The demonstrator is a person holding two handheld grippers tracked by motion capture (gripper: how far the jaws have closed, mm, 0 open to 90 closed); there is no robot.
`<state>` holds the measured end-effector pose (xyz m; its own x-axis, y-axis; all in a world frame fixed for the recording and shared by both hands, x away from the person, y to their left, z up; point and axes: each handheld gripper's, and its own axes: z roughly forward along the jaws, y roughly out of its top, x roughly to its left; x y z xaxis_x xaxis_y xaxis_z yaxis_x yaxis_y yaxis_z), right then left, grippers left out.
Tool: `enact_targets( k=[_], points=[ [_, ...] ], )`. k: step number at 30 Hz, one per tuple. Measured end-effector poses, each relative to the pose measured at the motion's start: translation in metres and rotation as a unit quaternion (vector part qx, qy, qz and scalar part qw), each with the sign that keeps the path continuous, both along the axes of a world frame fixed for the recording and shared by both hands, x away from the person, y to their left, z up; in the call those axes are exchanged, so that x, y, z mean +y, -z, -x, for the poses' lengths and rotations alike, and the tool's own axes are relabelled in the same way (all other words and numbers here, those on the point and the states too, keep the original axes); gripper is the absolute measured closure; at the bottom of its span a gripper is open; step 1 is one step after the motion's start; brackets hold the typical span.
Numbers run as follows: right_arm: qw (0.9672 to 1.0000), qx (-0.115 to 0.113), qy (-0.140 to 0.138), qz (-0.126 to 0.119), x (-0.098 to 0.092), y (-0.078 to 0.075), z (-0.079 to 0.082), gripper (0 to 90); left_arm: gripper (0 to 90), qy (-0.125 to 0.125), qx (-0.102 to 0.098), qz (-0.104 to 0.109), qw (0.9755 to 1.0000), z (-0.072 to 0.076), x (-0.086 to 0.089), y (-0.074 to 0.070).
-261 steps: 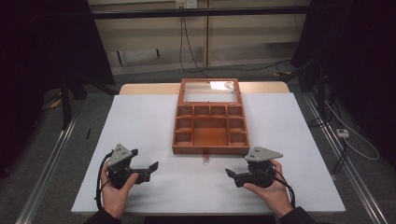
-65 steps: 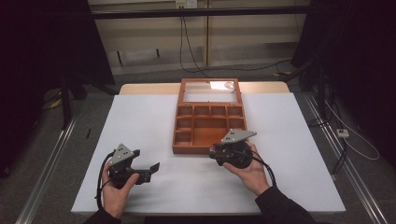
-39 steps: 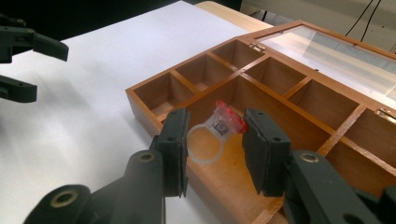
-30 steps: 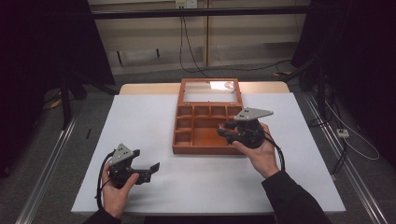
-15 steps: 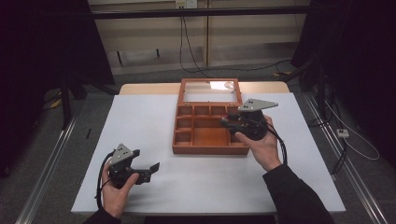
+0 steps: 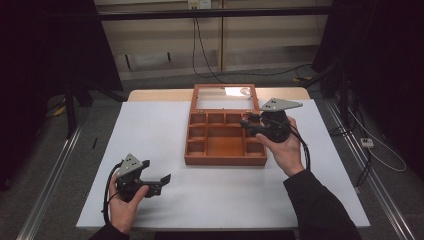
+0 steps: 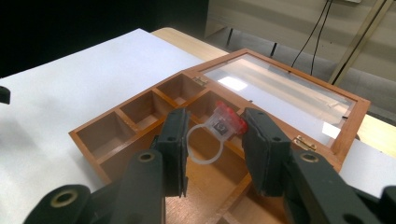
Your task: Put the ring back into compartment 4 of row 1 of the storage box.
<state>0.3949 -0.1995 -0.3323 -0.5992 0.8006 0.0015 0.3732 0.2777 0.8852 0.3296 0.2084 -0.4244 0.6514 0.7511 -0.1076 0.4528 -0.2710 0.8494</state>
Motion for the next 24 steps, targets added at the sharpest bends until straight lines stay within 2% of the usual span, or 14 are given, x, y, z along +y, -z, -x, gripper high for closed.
enact_targets(
  k=[17, 24],
  points=[
    [0.9996, 0.014, 0.023, -0.006, -0.008, 0.007, -0.021, 62.2, 6.5, -0.001, 0.000, 0.003, 1.0000, 0.000, 0.000, 0.001],
    [0.9994, 0.017, 0.029, -0.001, -0.009, 0.006, -0.030, 62.1, 6.5, -0.001, 0.000, 0.001, 1.0000, 0.000, 0.000, 0.001]
  ],
)
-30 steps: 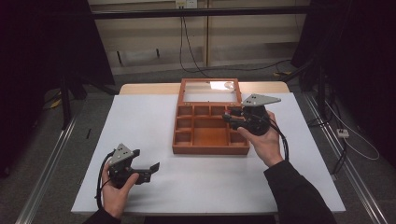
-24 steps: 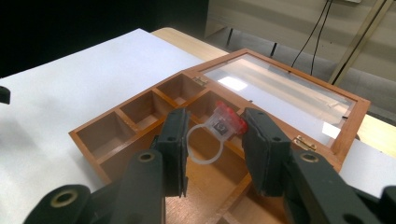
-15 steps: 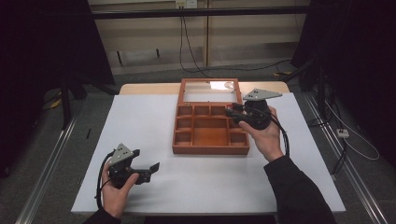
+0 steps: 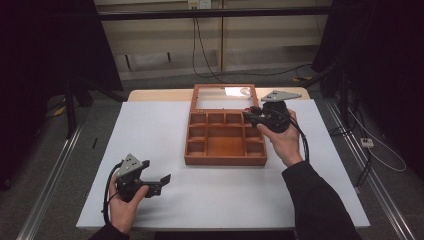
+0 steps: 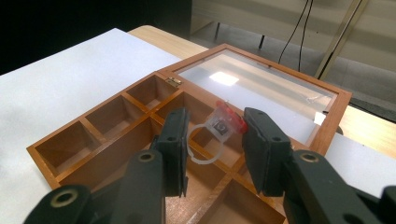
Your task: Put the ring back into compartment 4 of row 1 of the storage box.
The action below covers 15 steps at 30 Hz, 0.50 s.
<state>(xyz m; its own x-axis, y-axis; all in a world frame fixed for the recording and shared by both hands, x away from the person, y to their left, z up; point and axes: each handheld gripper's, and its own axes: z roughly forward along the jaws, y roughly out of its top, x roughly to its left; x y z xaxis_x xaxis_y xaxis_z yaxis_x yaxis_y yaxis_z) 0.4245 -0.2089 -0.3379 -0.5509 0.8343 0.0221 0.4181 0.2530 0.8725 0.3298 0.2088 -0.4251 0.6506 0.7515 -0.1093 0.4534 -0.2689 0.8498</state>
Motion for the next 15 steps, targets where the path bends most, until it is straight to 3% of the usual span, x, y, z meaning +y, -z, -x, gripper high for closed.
enact_targets(
  k=[15],
  points=[
    [0.9995, 0.010, 0.028, 0.006, -0.006, 0.005, -0.023, 62.2, 6.6, -0.003, 0.004, 0.004, 1.0000, 0.000, -0.001, 0.001]
  ],
)
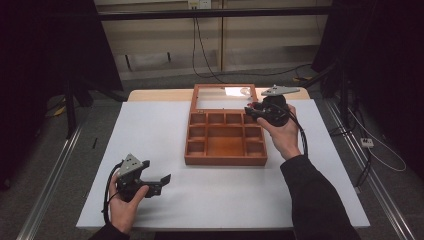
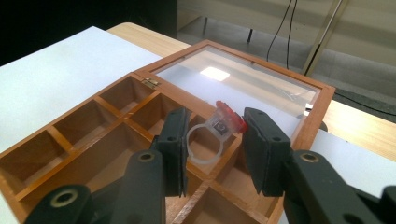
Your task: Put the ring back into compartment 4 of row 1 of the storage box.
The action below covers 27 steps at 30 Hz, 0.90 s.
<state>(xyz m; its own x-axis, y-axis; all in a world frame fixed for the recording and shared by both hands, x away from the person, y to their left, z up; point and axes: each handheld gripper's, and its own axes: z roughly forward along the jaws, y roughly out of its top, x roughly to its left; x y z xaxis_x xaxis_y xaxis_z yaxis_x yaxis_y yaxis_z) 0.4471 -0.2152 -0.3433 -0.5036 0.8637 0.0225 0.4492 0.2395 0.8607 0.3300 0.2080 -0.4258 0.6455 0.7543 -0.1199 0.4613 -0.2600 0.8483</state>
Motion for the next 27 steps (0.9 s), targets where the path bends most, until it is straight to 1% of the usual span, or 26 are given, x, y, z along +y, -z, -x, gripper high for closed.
enact_targets(
  k=[5, 9, 13, 16, 21, 27],
  points=[
    [1.0000, -0.001, 0.002, -0.001, 0.002, 0.003, -0.003, 62.2, 6.6, 0.001, 0.001, -0.002, 1.0000, 0.000, 0.000, 0.000],
    [0.9999, 0.009, 0.005, 0.002, 0.003, 0.009, -0.007, 62.2, 6.5, 0.002, 0.000, 0.000, 1.0000, 0.000, 0.000, 0.000],
    [0.9996, 0.022, 0.016, 0.003, 0.002, 0.017, -0.014, 62.1, 6.6, 0.002, 0.001, 0.000, 1.0000, 0.000, 0.000, 0.000],
    [0.9995, 0.026, 0.018, 0.000, 0.002, 0.021, -0.018, 62.1, 6.6, 0.003, 0.002, 0.000, 1.0000, 0.000, 0.000, 0.000],
    [0.9992, 0.033, 0.021, 0.005, 0.002, 0.027, -0.022, 62.1, 6.6, 0.003, 0.001, 0.000, 1.0000, 0.000, 0.000, 0.000],
    [0.9986, 0.042, 0.031, 0.007, -0.004, 0.033, -0.028, 62.1, 6.6, 0.004, 0.002, -0.001, 1.0000, 0.000, 0.000, 0.000]
  ],
)
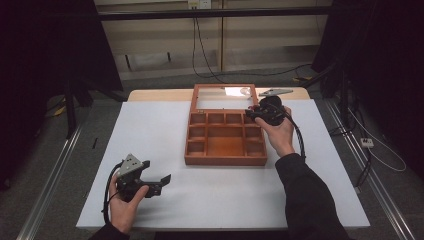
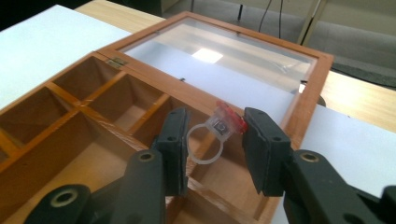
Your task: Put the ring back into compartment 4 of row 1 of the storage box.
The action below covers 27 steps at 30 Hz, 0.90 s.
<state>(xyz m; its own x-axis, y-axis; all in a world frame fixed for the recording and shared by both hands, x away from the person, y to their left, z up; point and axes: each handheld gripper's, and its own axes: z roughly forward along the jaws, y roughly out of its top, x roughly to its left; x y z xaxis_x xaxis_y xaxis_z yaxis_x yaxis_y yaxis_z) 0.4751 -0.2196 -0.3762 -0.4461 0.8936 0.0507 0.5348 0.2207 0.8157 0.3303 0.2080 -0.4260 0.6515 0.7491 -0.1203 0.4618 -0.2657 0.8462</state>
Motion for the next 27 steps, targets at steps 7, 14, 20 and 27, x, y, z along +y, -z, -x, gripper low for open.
enact_targets(
  k=[7, 14, 20, 27],
  points=[
    [0.9999, 0.010, 0.009, 0.003, -0.003, 0.007, -0.006, 61.9, 6.6, -0.001, 0.000, -0.001, 1.0000, 0.000, 0.000, 0.000],
    [0.9997, 0.018, 0.019, 0.004, -0.007, 0.014, -0.011, 62.0, 6.6, 0.002, 0.001, -0.003, 1.0000, 0.000, 0.000, 0.000],
    [0.9996, 0.021, 0.021, 0.004, -0.005, 0.021, -0.015, 61.9, 6.6, 0.000, 0.002, -0.002, 1.0000, 0.000, 0.001, 0.000],
    [0.9995, 0.026, 0.020, 0.000, -0.003, 0.027, -0.018, 61.9, 6.6, 0.000, 0.000, 0.001, 1.0000, 0.000, 0.000, 0.000]
  ],
)
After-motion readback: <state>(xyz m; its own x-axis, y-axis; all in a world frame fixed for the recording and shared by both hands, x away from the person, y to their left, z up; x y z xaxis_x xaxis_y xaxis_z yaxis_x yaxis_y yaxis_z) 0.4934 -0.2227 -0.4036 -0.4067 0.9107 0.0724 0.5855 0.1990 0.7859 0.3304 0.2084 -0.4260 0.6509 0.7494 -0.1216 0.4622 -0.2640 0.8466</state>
